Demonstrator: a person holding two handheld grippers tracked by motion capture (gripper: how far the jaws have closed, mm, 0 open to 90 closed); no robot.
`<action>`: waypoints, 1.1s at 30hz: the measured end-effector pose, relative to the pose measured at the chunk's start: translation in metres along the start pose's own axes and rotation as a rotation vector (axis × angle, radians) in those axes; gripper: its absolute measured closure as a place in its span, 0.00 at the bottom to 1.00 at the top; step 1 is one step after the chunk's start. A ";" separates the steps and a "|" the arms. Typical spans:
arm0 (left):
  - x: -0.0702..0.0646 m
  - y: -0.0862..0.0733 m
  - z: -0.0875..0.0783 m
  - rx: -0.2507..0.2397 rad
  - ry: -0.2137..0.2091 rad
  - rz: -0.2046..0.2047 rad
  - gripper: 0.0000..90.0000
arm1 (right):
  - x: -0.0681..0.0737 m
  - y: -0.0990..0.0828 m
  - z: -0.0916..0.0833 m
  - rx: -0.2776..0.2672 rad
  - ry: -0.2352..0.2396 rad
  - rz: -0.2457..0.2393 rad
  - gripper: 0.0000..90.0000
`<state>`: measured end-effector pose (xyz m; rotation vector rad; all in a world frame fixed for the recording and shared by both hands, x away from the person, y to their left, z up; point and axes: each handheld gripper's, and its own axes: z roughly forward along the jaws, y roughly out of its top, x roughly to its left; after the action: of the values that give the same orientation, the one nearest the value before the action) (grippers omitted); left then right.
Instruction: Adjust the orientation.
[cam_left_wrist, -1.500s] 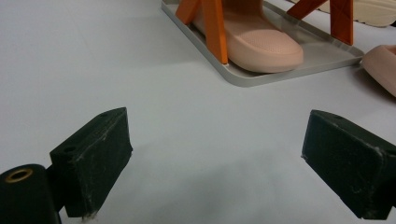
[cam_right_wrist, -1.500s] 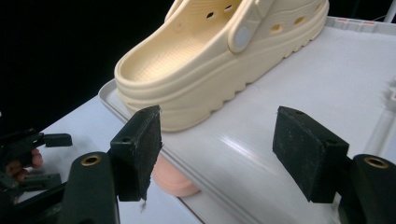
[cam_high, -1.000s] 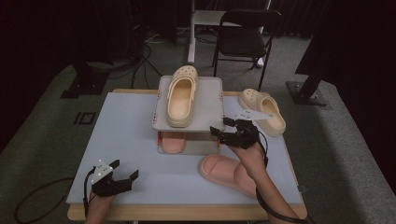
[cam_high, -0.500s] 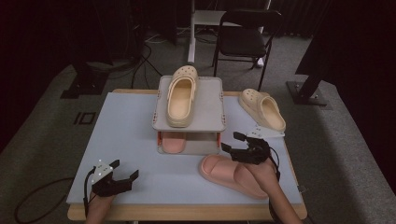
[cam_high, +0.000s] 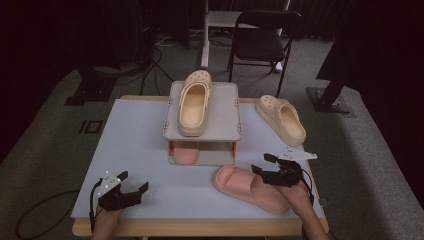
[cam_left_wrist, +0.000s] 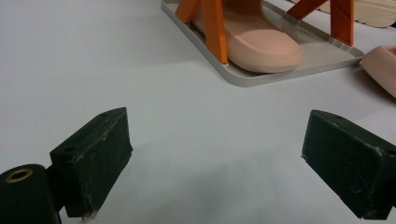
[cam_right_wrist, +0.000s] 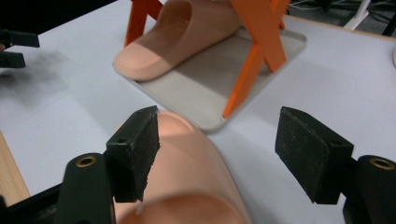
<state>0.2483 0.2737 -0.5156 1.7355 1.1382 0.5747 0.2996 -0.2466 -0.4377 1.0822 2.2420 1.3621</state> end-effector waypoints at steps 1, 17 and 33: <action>0.000 0.000 0.000 0.001 -0.002 -0.001 0.09 | -0.002 -0.004 -0.001 0.000 -0.002 0.006 0.33; -0.001 0.000 0.001 0.002 -0.002 -0.002 0.09 | -0.030 -0.048 -0.001 0.091 -0.006 0.067 0.35; 0.000 0.000 0.001 0.005 -0.003 0.002 0.09 | -0.023 -0.043 0.024 0.164 0.058 -0.040 0.56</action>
<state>0.2490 0.2729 -0.5161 1.7413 1.1364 0.5714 0.3100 -0.2598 -0.4899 1.0554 2.4398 1.2261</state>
